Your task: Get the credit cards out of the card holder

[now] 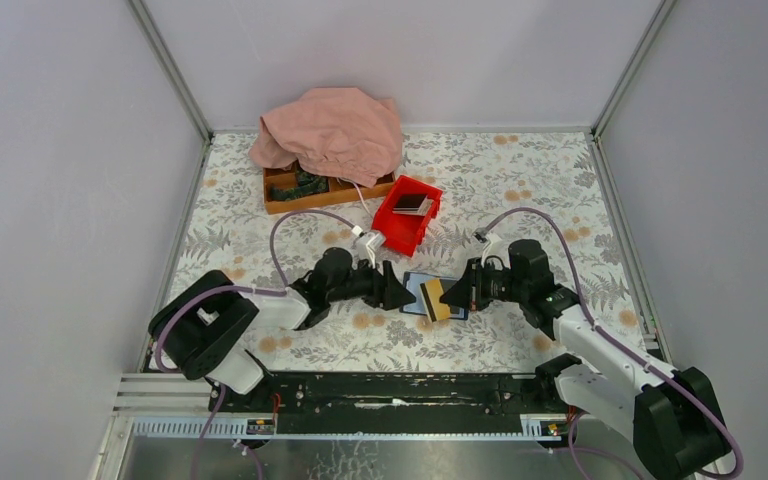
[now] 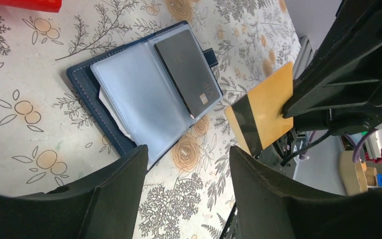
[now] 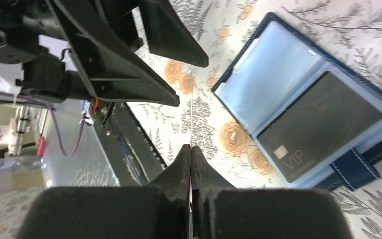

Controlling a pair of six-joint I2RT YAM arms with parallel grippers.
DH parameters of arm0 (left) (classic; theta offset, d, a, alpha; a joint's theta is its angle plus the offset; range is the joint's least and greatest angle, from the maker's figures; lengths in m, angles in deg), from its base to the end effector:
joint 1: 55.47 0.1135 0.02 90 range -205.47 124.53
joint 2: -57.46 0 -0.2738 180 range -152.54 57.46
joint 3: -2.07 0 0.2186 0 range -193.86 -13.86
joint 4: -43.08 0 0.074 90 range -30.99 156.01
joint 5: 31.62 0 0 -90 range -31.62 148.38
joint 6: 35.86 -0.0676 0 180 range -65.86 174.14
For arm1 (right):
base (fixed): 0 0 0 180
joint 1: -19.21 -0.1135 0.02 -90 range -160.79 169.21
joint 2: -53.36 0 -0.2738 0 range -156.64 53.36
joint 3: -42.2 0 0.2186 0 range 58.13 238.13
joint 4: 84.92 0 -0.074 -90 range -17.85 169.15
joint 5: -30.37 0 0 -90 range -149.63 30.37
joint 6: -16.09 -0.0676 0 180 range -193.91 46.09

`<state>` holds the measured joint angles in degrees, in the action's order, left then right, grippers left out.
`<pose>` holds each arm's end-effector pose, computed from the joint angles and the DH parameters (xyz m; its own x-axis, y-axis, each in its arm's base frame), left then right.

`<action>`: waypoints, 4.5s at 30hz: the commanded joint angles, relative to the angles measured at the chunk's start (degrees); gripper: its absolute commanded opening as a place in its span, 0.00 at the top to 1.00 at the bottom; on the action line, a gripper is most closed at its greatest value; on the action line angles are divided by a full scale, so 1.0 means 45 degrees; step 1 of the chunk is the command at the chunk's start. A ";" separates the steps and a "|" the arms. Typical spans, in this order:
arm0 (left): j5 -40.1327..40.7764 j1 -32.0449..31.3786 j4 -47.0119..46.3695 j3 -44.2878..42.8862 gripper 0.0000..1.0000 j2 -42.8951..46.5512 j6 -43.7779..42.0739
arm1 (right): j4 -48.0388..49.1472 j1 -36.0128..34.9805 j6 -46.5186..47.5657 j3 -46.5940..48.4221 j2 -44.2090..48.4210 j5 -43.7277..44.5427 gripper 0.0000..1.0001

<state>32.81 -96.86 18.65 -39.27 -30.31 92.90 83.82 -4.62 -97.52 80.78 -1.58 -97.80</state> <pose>0.1946 -0.2104 0.1781 -0.7805 -0.0649 -0.6218 0.5232 0.4765 -0.7066 0.1525 0.1130 0.2171 -0.7164 0.0278 -0.6971 -0.5802 0.5313 0.6174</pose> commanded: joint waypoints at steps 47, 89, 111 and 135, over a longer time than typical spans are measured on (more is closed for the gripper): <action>-0.4450 0.1248 -1.1278 0.0776 0.47 -0.3220 0.4979 | 0.2352 0.0024 -0.0568 0.0292 -0.0967 -0.3607 1.00; 0.0249 0.1629 -0.0036 -0.2931 1.00 0.1236 -0.0981 | -0.0287 0.0066 -0.0321 -0.0635 0.1580 0.6878 0.55; 0.8196 0.1641 0.2621 -0.6015 1.00 0.0349 -0.8972 | 0.2029 0.0130 -0.0675 -0.1421 -0.1229 0.6800 0.56; 0.7317 0.0991 0.0488 -0.7212 1.00 -0.2995 -1.1211 | 0.2184 0.0142 -0.0614 -0.1320 -0.2010 0.6780 0.56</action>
<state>65.05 -91.65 24.27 -68.93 -41.19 45.65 92.17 -4.25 -100.30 74.22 -10.45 -68.12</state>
